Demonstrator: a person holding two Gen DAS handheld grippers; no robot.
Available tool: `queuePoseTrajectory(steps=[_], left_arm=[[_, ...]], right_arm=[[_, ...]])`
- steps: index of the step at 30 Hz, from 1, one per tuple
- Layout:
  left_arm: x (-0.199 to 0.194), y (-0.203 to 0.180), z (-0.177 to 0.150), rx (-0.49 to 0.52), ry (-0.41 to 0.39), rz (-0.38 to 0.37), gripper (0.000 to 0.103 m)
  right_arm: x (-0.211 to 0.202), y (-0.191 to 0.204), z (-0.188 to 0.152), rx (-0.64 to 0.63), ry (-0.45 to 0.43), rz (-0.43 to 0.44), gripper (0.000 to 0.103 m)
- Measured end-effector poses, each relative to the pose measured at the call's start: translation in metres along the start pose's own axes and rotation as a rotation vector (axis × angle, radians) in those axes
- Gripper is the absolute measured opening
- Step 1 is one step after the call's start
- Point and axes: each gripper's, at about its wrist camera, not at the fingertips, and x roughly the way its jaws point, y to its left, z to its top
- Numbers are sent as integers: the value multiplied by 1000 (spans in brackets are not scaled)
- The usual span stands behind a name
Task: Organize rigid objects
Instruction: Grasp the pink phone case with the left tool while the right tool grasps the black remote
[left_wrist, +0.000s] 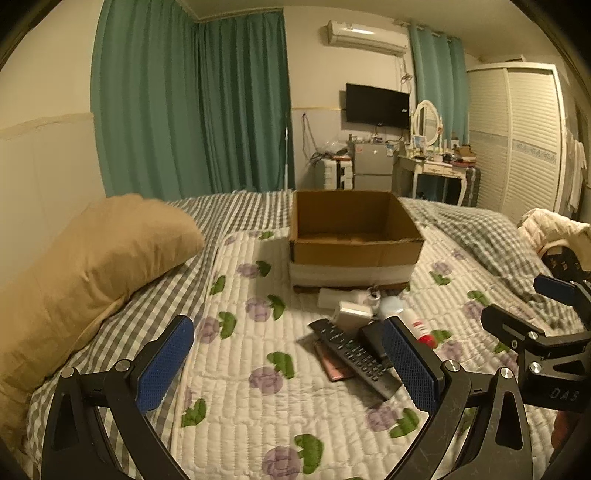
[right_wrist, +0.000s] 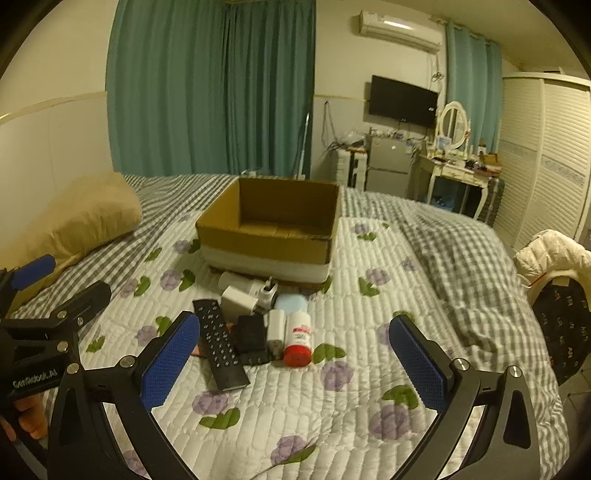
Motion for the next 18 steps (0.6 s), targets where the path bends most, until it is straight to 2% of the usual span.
queuePoseTrajectory(steps=[7, 10, 13, 14, 18], left_arm=[[35, 21, -27, 31, 92, 53, 103], [51, 29, -39, 36, 129, 64, 103], [66, 35, -48, 31, 160, 62, 103], [70, 36, -49, 29, 168, 61, 103], [85, 44, -53, 18, 190, 56, 103]], right_arm=[[54, 26, -21, -27, 174, 138, 101], [88, 43, -32, -50, 257, 194, 91], [116, 62, -41, -100, 314, 222, 76], [122, 67, -43, -117, 323, 225, 69], [149, 85, -45, -182, 345, 227, 59]])
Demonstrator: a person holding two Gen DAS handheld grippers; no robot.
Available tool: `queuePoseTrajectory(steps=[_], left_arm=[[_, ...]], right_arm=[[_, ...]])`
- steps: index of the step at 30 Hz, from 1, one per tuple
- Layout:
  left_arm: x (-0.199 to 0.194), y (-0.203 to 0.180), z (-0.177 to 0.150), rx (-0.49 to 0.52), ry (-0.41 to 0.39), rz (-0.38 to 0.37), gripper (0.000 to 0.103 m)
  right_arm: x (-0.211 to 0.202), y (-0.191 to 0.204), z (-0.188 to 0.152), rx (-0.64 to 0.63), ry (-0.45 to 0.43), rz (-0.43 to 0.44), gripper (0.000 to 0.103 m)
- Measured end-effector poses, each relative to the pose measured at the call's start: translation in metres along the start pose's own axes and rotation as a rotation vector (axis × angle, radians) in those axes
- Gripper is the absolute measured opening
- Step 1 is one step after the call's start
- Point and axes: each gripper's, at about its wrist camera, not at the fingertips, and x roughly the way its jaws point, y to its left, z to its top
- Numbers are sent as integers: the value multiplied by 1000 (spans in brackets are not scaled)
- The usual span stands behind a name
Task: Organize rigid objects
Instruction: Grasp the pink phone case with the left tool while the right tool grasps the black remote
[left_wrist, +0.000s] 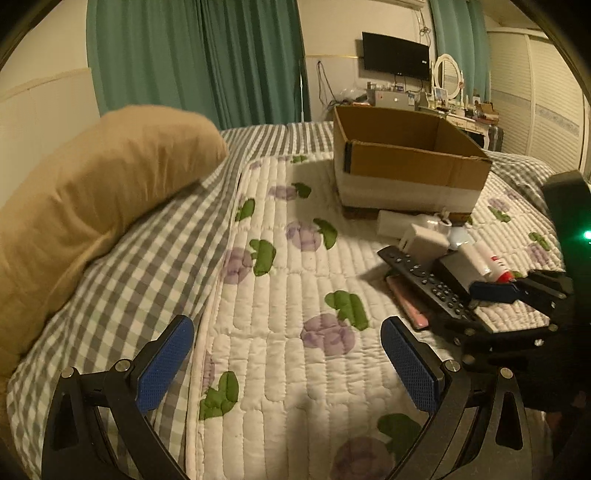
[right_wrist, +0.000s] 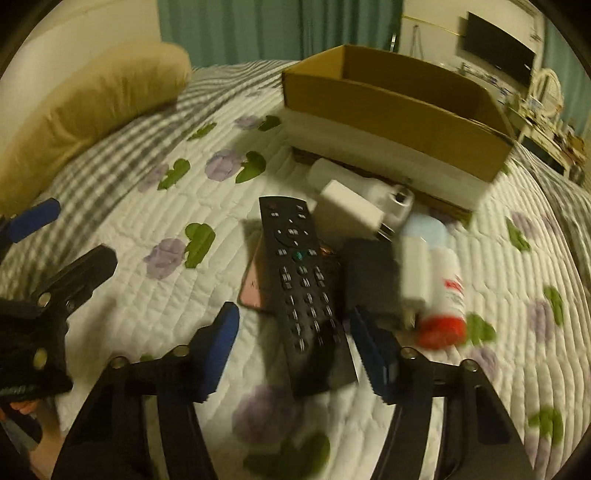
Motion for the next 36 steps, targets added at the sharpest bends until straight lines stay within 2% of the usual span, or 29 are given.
queuePoseTrajectory(steps=[4, 5, 8, 11, 15, 21, 22, 23, 26, 28, 30, 36], left_arm=[[13, 5, 2, -13, 17, -10, 103], [16, 6, 3, -14, 20, -11, 103], [24, 7, 5, -20, 24, -18, 103], [27, 4, 7, -18, 31, -31, 103], [29, -10, 8, -13, 42, -61, 103], [35, -48, 10, 34, 62, -126, 103], [36, -54, 11, 40, 68, -137, 103], [40, -63, 12, 56, 83, -152, 103], [50, -80, 11, 85, 114, -168, 102], [56, -86, 11, 90, 139, -173, 99], [64, -90, 12, 90, 166, -188, 89], [88, -106, 17, 89, 242, -236, 88]], right_arm=[[18, 8, 14, -77, 9, -74, 39], [24, 9, 17, -86, 25, -70, 37], [38, 7, 18, -79, 42, -68, 35], [29, 1, 17, -45, 37, -55, 32], [8, -12, 12, 34, 11, -16, 31], [-40, -31, 9, 99, -40, -48, 28], [-46, -36, 10, 102, -44, -70, 21], [-50, -39, 10, 104, -46, -86, 20], [-49, -55, 12, 129, -41, -114, 20], [-46, -66, 12, 158, -42, -93, 19], [-43, -75, 9, 183, -52, -69, 19], [-37, -85, 10, 215, -76, -30, 19]])
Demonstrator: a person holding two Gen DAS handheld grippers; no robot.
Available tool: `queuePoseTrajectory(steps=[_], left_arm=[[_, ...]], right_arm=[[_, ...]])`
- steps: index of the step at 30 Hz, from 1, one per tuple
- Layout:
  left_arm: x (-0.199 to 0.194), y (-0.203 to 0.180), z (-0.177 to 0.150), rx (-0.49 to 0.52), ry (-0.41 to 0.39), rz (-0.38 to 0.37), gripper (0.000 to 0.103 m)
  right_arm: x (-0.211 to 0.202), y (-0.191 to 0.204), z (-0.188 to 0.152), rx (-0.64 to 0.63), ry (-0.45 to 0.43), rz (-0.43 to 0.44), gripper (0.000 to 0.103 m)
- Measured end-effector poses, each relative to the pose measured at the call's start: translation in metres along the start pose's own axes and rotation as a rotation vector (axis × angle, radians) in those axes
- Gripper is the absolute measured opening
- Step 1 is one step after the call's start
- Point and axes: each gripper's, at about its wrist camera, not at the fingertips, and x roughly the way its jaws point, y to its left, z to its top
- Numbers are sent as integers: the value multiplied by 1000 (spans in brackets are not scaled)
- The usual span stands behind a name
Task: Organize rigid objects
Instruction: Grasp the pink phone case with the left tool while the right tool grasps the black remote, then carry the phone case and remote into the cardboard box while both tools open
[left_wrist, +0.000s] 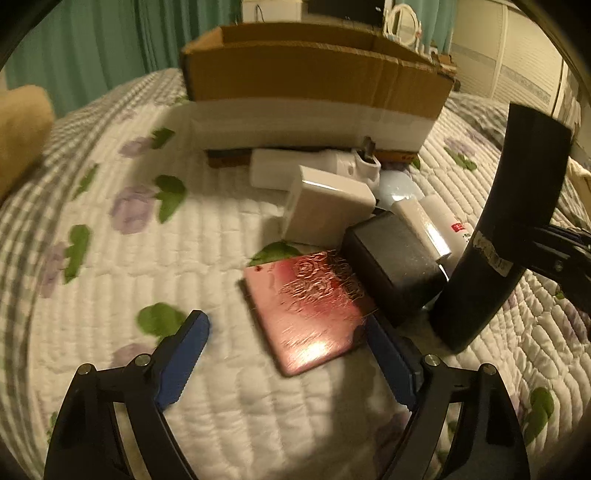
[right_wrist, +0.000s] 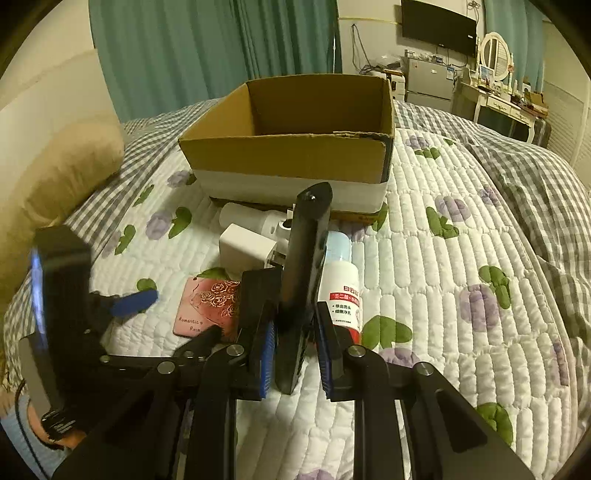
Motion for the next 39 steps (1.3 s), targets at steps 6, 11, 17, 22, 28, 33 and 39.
queuePoseTrajectory(steps=[6, 11, 17, 22, 28, 33, 39], left_arm=[[6, -1, 11, -47, 44, -61, 59], [-21, 4, 22, -78, 13, -131, 27], [-1, -21, 16, -37, 70, -135, 26], [-18, -19, 16, -61, 5, -137, 13], [-59, -16, 24, -17, -91, -87, 10], [-96, -16, 27, -13, -147, -76, 10], [-160, -14, 45, 21, -254, -71, 10]], right_arm=[[2, -3, 0, 11, -5, 12, 19], [0, -3, 0, 12, -10, 10, 19], [-3, -2, -1, 13, -14, 5, 19], [-4, -2, -2, 11, -18, 5, 19], [-19, 4, 4, 1, -58, -21, 19], [-45, 12, 15, -17, -111, -44, 19], [-98, 26, 31, -34, -195, -68, 19]])
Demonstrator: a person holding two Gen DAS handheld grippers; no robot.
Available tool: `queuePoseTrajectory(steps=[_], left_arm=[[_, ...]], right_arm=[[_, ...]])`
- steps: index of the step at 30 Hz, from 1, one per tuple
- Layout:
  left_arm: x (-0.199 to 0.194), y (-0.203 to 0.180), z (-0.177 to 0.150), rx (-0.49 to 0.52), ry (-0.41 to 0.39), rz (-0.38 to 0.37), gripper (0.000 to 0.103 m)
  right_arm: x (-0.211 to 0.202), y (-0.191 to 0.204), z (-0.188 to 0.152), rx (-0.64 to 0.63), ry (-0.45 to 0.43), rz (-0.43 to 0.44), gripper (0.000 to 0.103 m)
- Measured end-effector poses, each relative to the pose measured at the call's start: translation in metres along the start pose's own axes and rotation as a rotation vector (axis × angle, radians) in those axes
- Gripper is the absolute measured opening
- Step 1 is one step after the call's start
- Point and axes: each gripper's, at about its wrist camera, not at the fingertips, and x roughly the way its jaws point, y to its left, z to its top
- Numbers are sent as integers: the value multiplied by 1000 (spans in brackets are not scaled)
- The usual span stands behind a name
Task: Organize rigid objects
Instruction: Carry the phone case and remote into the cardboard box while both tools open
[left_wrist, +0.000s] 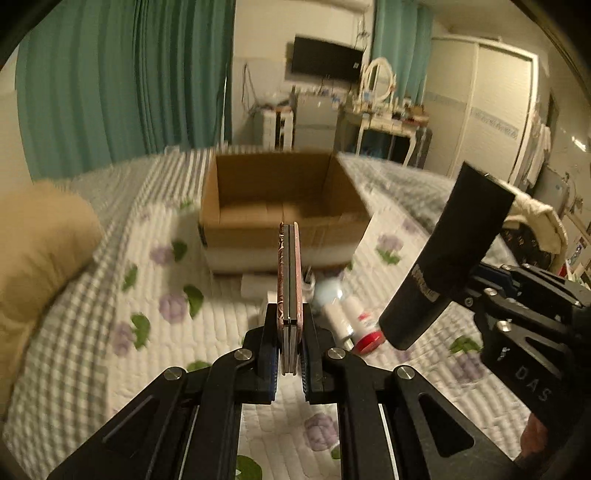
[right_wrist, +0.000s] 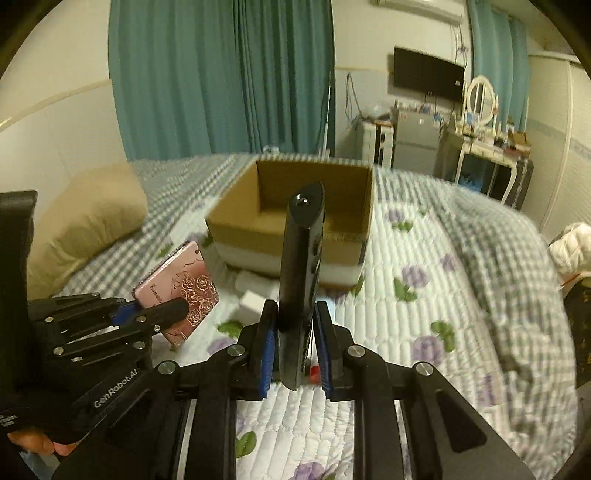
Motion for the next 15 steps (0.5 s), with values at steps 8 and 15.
queuePoseTrajectory(steps=[8, 15], left_arm=[[-44, 0, 38, 11, -102, 18, 10], [-22, 9, 76, -19, -134, 56, 10]], right_arm=[[-41, 4, 41, -34, -71, 4, 19], [-35, -1, 95, -75, -130, 3, 19]])
